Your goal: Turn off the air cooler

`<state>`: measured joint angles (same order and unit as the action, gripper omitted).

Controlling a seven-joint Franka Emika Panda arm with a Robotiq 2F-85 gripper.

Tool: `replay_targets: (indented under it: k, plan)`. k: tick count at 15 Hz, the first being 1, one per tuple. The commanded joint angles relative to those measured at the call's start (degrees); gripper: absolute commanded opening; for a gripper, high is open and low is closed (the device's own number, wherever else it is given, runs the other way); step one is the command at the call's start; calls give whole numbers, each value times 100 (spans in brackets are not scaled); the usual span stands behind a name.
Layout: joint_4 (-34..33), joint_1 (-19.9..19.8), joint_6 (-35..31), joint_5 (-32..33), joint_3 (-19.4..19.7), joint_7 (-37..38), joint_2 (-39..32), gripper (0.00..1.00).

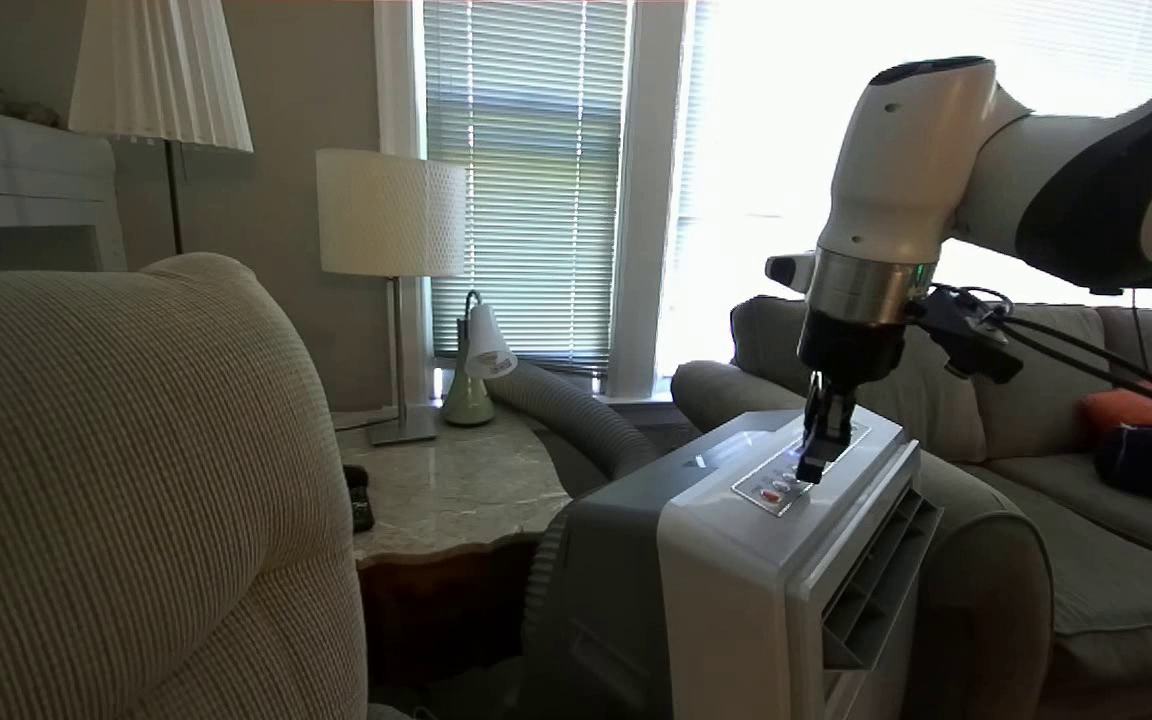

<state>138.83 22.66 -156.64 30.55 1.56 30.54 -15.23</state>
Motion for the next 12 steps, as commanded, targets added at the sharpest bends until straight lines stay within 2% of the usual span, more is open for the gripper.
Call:
replay_targets:
  k: [1, 12]
  plan:
    - [294, -140, -219, -17, -78, -170, 269, 0]
    - [205, -60, -311, 39, 19, -103, 175, 0]
